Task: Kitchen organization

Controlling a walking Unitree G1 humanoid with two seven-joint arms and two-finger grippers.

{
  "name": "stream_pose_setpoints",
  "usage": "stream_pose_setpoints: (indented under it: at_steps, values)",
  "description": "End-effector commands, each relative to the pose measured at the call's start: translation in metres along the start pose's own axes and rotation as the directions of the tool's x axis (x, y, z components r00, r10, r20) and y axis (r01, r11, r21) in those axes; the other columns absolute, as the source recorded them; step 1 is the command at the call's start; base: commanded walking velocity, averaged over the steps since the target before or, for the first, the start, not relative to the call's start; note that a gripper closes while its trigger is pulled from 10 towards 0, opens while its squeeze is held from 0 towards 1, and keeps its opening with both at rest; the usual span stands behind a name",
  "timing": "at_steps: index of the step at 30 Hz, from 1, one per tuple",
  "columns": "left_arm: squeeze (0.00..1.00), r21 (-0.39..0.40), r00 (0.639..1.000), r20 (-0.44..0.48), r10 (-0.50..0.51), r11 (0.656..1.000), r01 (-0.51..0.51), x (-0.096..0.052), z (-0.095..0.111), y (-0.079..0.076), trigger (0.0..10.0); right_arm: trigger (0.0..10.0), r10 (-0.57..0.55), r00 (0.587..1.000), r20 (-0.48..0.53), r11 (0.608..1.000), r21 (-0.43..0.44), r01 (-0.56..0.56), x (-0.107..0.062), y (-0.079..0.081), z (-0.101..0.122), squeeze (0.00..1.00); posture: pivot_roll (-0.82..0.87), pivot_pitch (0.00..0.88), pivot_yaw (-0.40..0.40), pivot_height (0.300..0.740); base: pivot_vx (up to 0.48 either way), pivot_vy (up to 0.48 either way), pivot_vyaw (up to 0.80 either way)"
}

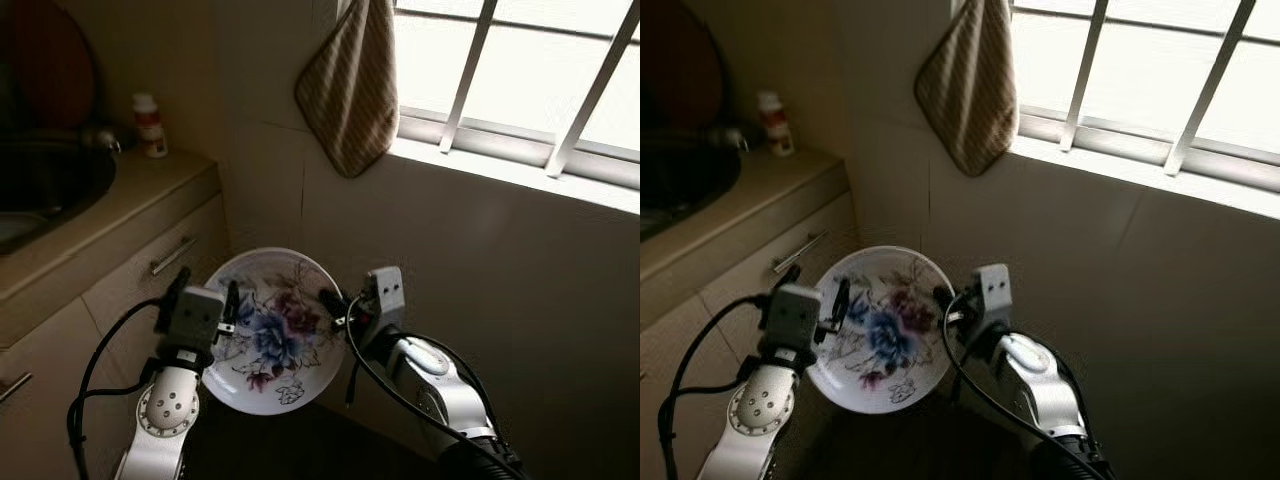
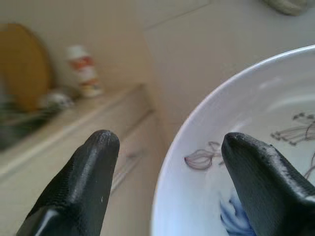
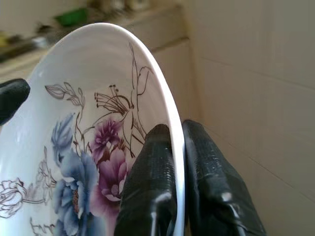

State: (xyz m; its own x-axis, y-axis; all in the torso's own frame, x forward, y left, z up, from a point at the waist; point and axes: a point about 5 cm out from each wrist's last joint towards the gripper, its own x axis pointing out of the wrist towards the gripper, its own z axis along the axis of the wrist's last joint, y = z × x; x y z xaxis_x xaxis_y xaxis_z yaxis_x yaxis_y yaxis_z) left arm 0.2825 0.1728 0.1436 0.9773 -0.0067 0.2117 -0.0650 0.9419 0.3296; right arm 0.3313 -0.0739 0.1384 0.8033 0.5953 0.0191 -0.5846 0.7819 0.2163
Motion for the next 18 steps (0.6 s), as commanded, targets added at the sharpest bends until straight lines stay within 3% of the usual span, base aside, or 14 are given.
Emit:
stream_pose_setpoints:
  at_steps: [1,5,7,12,18]
  values:
    - [0.00,-0.010,0.999,0.048,0.012,1.000,-0.012,0.000,0.009,-0.002,10.0,0.0,-0.057,0.995,0.086,0.997,-0.048,0.061,0.002,-0.010,0.022,0.00,0.03,0.000,-0.039,0.736,0.000,0.000,0.80]
    - [0.00,-0.031,0.993,0.110,0.041,0.999,-0.038,0.001,0.019,0.004,10.0,0.0,-0.110,0.956,0.272,0.986,-0.091,0.139,0.007,-0.014,0.065,0.00,0.03,0.000,-0.036,0.736,0.000,0.000,0.80]
    - [0.00,-0.031,0.992,0.122,0.043,0.999,-0.039,0.002,0.022,0.004,10.0,0.0,-0.117,0.940,0.321,0.981,-0.110,0.160,0.008,-0.013,0.076,0.00,0.03,0.000,-0.036,0.736,0.000,0.000,0.80]
    - [0.00,-0.031,0.986,0.157,0.062,0.998,-0.057,0.003,0.028,0.003,10.0,0.0,-0.124,0.903,0.411,0.963,-0.171,0.210,0.009,-0.010,0.095,0.00,0.03,0.000,-0.035,0.736,0.000,0.000,0.80]
    - [0.00,-0.039,0.984,0.155,0.085,0.996,-0.079,0.004,0.027,0.006,10.0,0.0,-0.163,0.843,0.513,0.895,-0.283,0.346,0.006,-0.011,0.110,0.00,0.03,0.000,-0.038,0.736,0.000,0.000,0.80]
